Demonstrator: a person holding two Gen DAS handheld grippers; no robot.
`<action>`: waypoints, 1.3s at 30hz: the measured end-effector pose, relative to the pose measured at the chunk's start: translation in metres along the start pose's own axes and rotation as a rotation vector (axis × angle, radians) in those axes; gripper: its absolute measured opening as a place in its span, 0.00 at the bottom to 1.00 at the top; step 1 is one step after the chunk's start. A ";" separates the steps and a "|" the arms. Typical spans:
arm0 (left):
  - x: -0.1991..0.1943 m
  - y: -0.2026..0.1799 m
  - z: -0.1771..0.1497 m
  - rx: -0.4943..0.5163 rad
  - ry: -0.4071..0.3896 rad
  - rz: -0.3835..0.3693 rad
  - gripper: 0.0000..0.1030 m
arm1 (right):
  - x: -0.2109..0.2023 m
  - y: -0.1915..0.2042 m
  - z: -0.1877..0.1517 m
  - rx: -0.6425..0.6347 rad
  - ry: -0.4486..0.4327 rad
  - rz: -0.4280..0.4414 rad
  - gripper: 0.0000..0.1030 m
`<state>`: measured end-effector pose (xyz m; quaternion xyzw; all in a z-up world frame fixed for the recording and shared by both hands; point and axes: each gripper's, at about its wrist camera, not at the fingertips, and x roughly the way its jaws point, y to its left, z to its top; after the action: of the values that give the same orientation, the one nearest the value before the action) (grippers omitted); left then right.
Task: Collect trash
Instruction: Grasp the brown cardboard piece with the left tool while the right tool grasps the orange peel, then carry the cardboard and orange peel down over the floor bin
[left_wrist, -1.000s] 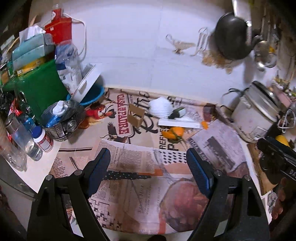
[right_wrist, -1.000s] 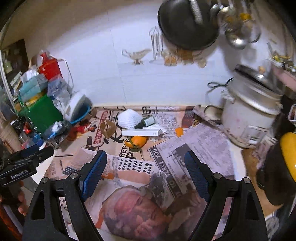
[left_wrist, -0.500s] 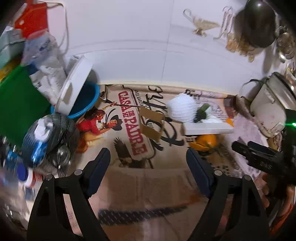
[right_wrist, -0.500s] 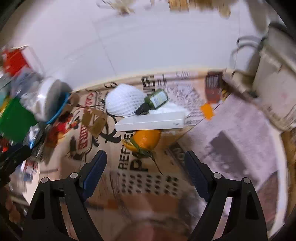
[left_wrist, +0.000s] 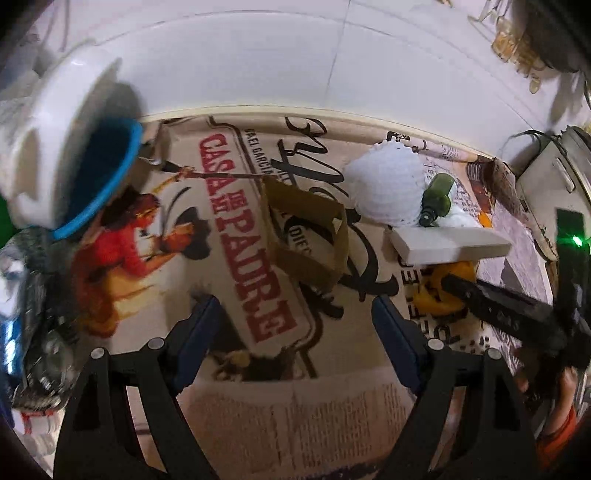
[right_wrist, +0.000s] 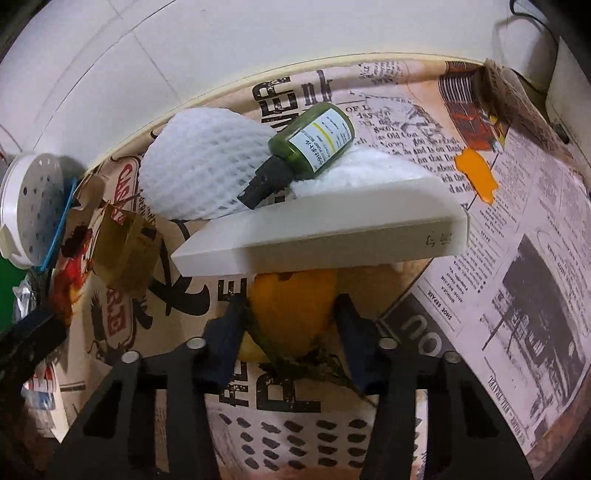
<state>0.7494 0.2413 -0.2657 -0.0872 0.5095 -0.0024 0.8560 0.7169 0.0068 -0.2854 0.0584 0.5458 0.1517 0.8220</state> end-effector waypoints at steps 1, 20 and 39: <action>0.006 -0.002 0.004 0.003 0.001 -0.007 0.81 | -0.003 -0.001 -0.001 -0.001 0.002 0.008 0.37; 0.072 -0.019 0.028 0.035 -0.011 0.085 0.56 | -0.059 -0.053 -0.023 0.085 -0.050 -0.020 0.30; -0.083 -0.106 -0.074 -0.076 -0.205 0.147 0.53 | -0.165 -0.078 -0.062 -0.136 -0.195 0.146 0.30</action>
<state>0.6539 0.1339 -0.2119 -0.0816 0.4243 0.0886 0.8975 0.6152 -0.1229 -0.1854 0.0567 0.4461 0.2413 0.8600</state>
